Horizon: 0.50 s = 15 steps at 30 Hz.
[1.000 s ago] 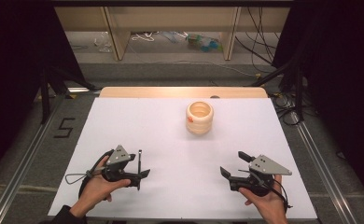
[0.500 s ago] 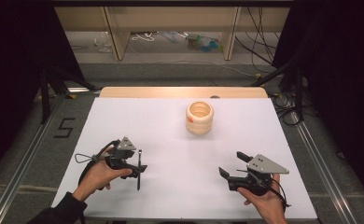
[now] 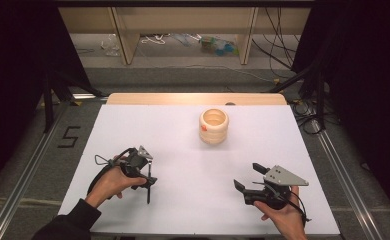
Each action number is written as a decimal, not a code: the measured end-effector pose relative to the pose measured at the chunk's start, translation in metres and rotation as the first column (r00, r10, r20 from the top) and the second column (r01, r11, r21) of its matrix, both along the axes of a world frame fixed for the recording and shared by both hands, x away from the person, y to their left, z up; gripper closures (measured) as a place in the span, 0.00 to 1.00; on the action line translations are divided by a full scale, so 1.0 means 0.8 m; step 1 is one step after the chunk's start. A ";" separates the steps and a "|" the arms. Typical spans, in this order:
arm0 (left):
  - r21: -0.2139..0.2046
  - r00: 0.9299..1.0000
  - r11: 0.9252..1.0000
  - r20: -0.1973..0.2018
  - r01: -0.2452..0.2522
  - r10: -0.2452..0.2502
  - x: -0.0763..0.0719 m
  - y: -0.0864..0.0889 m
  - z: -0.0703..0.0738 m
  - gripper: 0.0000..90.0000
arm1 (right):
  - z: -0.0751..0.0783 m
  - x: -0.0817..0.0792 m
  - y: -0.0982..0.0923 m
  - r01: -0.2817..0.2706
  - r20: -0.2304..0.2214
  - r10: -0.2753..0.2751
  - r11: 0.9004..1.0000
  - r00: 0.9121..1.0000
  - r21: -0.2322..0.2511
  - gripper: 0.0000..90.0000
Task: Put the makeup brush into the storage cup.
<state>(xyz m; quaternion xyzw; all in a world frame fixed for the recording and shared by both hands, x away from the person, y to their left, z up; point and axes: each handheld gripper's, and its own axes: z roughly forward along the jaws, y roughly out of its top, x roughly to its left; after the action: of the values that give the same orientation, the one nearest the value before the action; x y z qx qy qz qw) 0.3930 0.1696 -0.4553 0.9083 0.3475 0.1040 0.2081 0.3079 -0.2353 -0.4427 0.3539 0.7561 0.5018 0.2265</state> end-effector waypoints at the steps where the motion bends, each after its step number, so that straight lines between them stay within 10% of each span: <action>1: -0.025 1.000 1.000 -0.029 -0.006 0.006 0.001 -0.001 -0.003 0.33 | 0.000 0.000 0.000 0.000 0.000 0.000 1.000 1.000 0.001 0.19; 15: 0.052 0.995 0.999 -0.103 0.011 -0.005 0.015 -0.004 -0.008 0.43 | -0.001 0.000 0.001 -0.021 -0.021 0.022 1.000 1.000 0.011 0.19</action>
<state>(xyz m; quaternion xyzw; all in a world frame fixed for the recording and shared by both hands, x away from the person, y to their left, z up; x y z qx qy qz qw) 0.4054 0.1661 -0.4615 0.9190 0.3514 0.0654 0.1665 0.3077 -0.2343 -0.4436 0.3522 0.7595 0.5044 0.2113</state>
